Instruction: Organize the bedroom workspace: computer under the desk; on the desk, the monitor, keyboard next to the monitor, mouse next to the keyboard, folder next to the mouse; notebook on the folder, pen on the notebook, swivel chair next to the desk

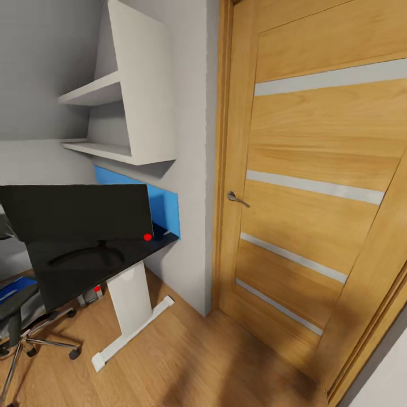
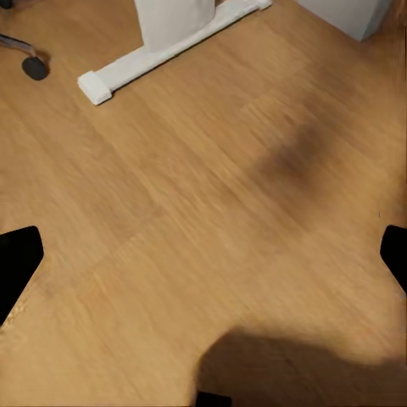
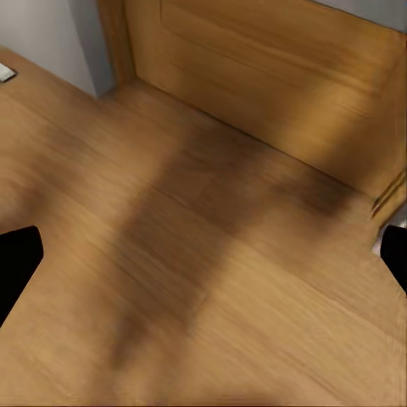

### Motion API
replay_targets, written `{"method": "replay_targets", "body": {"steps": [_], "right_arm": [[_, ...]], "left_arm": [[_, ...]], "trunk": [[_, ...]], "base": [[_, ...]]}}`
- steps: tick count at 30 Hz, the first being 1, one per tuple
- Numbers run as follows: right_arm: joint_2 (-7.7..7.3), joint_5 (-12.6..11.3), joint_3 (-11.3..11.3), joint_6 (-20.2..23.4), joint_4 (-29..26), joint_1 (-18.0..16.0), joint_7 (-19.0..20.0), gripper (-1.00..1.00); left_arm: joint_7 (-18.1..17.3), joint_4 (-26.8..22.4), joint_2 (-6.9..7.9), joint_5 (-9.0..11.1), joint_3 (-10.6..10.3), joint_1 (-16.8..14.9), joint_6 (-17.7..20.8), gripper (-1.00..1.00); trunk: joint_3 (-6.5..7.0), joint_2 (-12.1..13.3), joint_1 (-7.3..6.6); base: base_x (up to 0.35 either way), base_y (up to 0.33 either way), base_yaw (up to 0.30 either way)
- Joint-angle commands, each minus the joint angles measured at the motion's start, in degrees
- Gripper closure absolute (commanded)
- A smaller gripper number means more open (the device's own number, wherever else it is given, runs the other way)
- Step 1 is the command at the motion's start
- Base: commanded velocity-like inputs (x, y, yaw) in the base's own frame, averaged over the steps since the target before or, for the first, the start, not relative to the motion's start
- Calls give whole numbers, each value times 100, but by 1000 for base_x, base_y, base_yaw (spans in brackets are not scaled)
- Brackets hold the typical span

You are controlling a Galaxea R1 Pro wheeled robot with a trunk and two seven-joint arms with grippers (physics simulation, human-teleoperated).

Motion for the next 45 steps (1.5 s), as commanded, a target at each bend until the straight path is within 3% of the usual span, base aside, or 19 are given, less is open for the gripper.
{"method": "replay_targets", "body": {"steps": [1,4,9,13,19,23,29,34,41,42,45], "right_arm": [[4,15,21,-139,42,4,-206,-100],[6,27,36,-230,92,4,-337,-100],[4,56,43,-268,109,4,-395,-100],[-1,68,43,-273,113,4,-413,-100],[-2,70,43,-255,116,4,-417,-100],[-5,70,43,-249,116,4,-418,-100],[-10,71,43,-240,116,4,-418,-100],[-11,77,43,-226,116,4,-418,-100],[-6,79,43,-221,118,4,-415,-100],[-5,79,43,-221,117,4,-413,-100],[-2,79,43,-214,118,4,-410,-100]], "left_arm": [[10,15,1,11,-4,1,-397,-100],[123,29,6,15,-1,1,-732,-100],[805,29,-2,11,-3,1,-752,-100],[1073,28,-2,9,-4,1,-752,-100],[1128,27,-6,8,-4,1,-742,-100],[1144,27,-6,7,-3,1,-433,-100],[1115,24,-14,0,-2,1,-357,-100],[1130,19,-130,-4,-5,1,-360,-100],[1155,11,-175,27,-10,1,-256,-100],[1155,1,-171,51,-11,1,-144,-100],[1154,-170,-166,391,-13,1,486,-100]], "trunk": [[-5,-4,1],[-5,-4,1],[-5,-4,1],[-5,-4,1],[-5,-4,1],[-5,-4,1],[-5,-4,1],[-5,-4,1],[-130,-284,155],[-148,-325,176],[-202,-445,242]], "base": [[0,0,285],[0,0,285],[0,0,286],[0,0,286],[-57,0,286],[-276,0,286],[-222,0,286],[-29,0,286],[-1,0,286],[0,0,286],[0,0,283]]}}
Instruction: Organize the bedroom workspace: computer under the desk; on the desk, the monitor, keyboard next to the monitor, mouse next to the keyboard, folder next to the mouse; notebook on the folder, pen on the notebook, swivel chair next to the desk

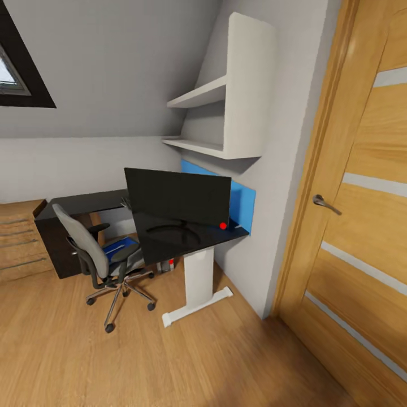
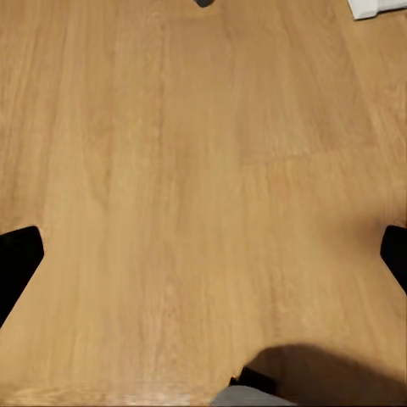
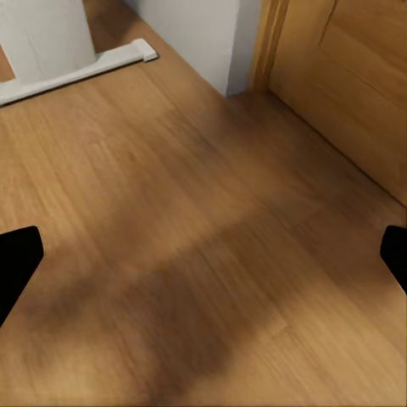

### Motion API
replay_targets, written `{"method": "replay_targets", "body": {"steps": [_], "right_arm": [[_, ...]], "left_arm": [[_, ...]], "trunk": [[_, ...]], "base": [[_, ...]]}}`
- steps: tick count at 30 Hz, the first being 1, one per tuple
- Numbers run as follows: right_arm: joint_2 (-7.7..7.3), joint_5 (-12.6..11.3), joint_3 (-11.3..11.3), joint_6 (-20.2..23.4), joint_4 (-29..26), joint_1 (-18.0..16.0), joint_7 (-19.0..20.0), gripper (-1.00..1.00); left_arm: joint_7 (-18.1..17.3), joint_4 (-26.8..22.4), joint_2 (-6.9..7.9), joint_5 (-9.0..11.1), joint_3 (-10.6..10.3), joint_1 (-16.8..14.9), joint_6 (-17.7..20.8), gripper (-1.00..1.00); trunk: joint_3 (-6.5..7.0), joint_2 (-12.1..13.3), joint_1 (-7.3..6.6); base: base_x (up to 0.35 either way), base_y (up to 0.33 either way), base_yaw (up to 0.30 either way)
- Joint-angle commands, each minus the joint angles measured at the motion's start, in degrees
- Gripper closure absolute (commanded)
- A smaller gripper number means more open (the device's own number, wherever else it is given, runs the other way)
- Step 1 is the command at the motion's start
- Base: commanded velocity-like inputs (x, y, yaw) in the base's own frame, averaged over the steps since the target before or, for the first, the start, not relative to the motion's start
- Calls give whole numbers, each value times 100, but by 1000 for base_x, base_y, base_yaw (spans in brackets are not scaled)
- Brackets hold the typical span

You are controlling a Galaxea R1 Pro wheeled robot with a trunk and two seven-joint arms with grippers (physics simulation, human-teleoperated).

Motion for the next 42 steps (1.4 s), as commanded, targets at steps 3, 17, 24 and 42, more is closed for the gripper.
{"method": "replay_targets", "body": {"steps": [3,17,24,42], "right_arm": [[1,8,4,-1,-13,4,-14,-100],[10,8,18,35,-5,4,-2,-100],[10,8,19,35,-5,4,-2,-100],[2,8,20,41,-5,4,-2,-100]], "left_arm": [[2,-150,3,263,-9,1,336,-100],[-30,-260,-8,483,-15,1,611,-100],[-45,-260,-17,468,-22,1,606,-100],[-43,-260,-22,456,-32,1,612,-100]], "trunk": [[-59,-125,67],[-310,-686,375],[-436,-967,528],[-759,-1689,924]], "base": [[0,0,201],[0,0,123],[0,0,274],[0,0,279]]}}
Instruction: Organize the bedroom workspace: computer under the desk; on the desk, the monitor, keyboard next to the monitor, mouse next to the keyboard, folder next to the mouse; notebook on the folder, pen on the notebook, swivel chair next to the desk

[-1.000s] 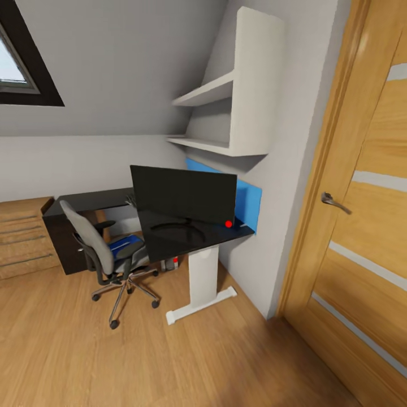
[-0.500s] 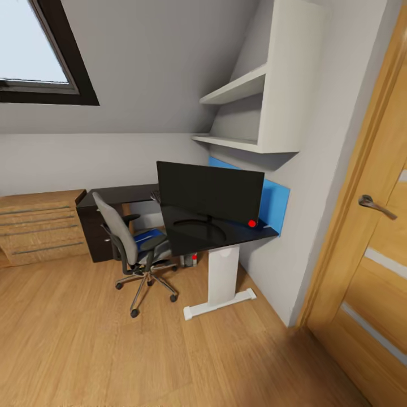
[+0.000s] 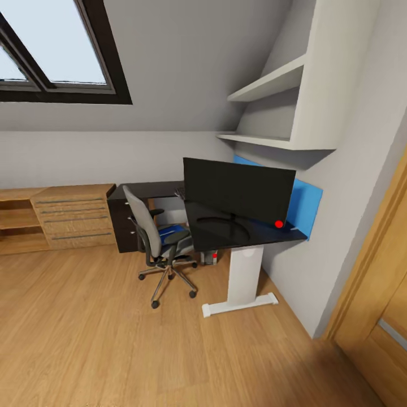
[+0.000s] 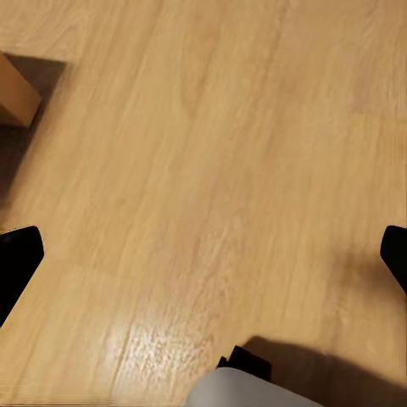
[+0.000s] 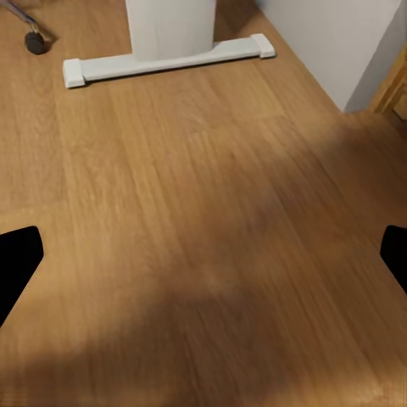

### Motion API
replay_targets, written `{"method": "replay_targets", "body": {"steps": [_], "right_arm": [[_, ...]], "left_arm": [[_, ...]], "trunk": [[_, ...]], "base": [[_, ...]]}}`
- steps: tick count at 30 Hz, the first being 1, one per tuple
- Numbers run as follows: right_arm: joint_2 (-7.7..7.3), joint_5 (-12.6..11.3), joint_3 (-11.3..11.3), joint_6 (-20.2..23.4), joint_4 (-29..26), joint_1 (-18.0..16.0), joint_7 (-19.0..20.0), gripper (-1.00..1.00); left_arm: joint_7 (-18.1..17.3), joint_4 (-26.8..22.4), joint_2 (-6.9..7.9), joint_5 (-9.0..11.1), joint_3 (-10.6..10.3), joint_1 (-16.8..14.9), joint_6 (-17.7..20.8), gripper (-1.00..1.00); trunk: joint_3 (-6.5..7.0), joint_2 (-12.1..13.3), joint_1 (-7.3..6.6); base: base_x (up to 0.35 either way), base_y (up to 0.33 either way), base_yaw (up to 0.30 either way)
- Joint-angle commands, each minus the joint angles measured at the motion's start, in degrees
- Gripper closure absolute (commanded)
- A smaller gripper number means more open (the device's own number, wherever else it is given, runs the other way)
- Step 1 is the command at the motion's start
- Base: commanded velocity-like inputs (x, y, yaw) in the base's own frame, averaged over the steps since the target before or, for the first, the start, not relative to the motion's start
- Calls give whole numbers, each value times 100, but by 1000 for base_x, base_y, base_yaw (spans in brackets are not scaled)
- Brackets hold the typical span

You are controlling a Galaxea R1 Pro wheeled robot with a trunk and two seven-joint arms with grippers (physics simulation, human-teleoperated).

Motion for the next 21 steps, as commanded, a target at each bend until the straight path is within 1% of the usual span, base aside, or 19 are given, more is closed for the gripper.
{"method": "replay_targets", "body": {"steps": [1,8,10,16,18,21], "right_arm": [[1,8,4,0,-13,4,-22,-100],[-8,8,3,2,-20,4,-22,-100],[-8,8,3,2,-19,4,-22,-100],[-9,8,4,2,-16,4,-22,-100],[-9,8,4,2,-15,4,-22,-100],[-9,8,4,2,-13,4,-22,-100]], "left_arm": [[27,-6,-3,9,-6,0,-10,-100],[33,-22,-9,9,-6,0,-47,-100],[28,-23,-14,4,-9,0,-46,-100],[29,-23,-15,-1,-14,0,-35,-100],[27,-23,-15,-2,-15,0,-29,-100],[26,-23,-15,-3,-15,0,-21,-100]], "trunk": [[-22,-44,23],[-154,-324,177],[-191,-405,221],[-300,-645,352],[-336,-726,396],[-389,-846,462]], "base": [[0,0,279],[0,0,277],[-13,-25,171],[-7,-82,36],[-2,55,8],[-1,180,4]]}}
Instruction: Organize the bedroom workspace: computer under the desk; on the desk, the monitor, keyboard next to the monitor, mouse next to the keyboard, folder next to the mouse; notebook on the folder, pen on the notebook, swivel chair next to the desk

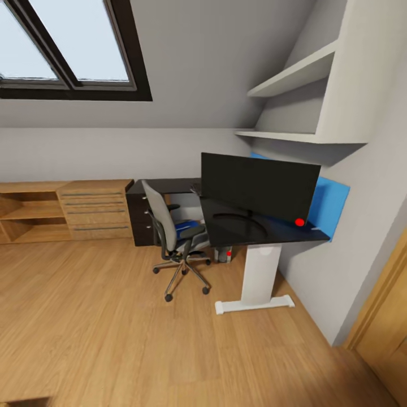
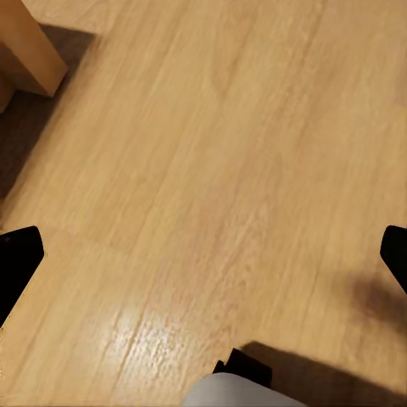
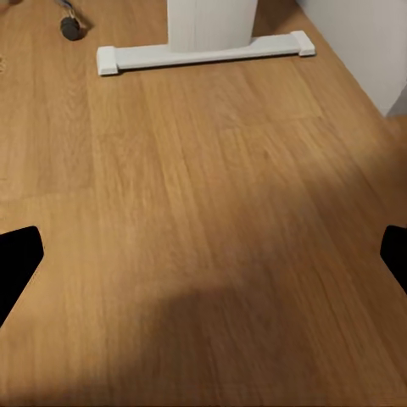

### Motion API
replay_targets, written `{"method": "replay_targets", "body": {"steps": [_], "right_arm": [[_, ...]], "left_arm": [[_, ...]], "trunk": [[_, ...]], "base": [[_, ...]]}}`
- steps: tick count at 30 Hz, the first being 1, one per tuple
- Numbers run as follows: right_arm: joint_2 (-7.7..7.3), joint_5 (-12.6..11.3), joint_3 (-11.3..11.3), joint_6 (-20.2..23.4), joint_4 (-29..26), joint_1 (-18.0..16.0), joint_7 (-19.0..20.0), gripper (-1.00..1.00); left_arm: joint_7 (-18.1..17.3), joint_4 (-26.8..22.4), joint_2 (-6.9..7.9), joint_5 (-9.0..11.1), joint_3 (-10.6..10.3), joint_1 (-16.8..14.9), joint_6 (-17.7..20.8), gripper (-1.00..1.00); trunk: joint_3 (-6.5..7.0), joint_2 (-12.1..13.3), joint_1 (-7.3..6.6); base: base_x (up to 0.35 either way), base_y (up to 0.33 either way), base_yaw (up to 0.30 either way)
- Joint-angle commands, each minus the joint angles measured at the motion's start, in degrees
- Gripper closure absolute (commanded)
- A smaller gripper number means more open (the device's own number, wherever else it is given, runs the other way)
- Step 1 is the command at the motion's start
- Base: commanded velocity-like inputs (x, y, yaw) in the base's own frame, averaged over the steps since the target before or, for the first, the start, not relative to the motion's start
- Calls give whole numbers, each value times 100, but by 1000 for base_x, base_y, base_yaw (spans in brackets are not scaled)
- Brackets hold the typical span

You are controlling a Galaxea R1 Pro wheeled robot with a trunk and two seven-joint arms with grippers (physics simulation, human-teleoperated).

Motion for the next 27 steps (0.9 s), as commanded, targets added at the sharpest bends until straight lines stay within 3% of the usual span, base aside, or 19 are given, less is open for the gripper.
{"method": "replay_targets", "body": {"steps": [1,21,27], "right_arm": [[1,8,3,-4,-11,3,-24,-100],[3,8,11,-4,-10,3,-24,-100],[1,8,12,-4,-10,3,-24,-100]], "left_arm": [[18,-4,-1,5,-7,0,-6,-100],[16,-4,-1,14,-9,0,22,-100],[19,-4,-1,14,-12,0,22,-100]], "trunk": [[-23,-44,23],[-382,-846,462],[-489,-1087,594]], "base": [[0,295,1],[0,316,1],[20,265,142]]}}
